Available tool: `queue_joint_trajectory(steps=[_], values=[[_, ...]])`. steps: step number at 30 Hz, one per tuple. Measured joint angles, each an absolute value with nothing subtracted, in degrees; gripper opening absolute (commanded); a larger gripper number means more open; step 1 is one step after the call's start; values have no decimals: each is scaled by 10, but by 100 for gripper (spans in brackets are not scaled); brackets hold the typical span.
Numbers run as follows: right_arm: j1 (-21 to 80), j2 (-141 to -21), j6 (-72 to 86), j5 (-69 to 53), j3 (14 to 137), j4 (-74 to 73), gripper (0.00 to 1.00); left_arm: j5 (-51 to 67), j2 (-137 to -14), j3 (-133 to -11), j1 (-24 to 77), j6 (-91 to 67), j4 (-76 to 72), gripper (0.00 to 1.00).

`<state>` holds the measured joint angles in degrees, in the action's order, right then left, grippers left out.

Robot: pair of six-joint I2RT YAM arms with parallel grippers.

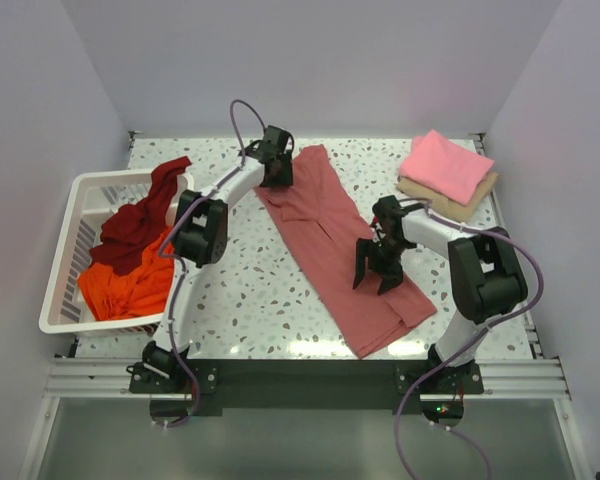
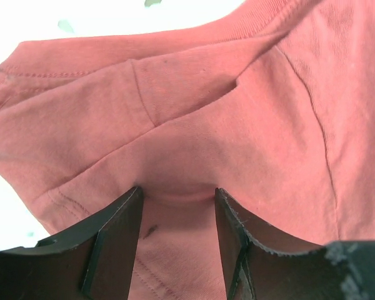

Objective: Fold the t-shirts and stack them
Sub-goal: Fold the tshirt

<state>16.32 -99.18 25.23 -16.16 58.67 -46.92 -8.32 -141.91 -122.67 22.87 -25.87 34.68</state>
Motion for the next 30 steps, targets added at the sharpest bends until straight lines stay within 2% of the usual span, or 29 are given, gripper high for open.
queue_joint_trajectory(steps=[6,11,17,22,30], values=[[241,-1001,292,-159,631,-479,72,-71,-1441,-1263,224,-245,315,59],[247,-990,296,-139,674,-503,75,-59,-1421,-1258,222,-244,295,63],[246,-947,268,-97,685,-532,75,-41,-1300,-1166,222,-249,284,61],[246,-934,246,-73,631,-526,75,-32,-1191,-1043,233,-274,255,61],[246,-916,238,-67,533,-507,76,-11,-1202,-957,287,-337,247,56]])
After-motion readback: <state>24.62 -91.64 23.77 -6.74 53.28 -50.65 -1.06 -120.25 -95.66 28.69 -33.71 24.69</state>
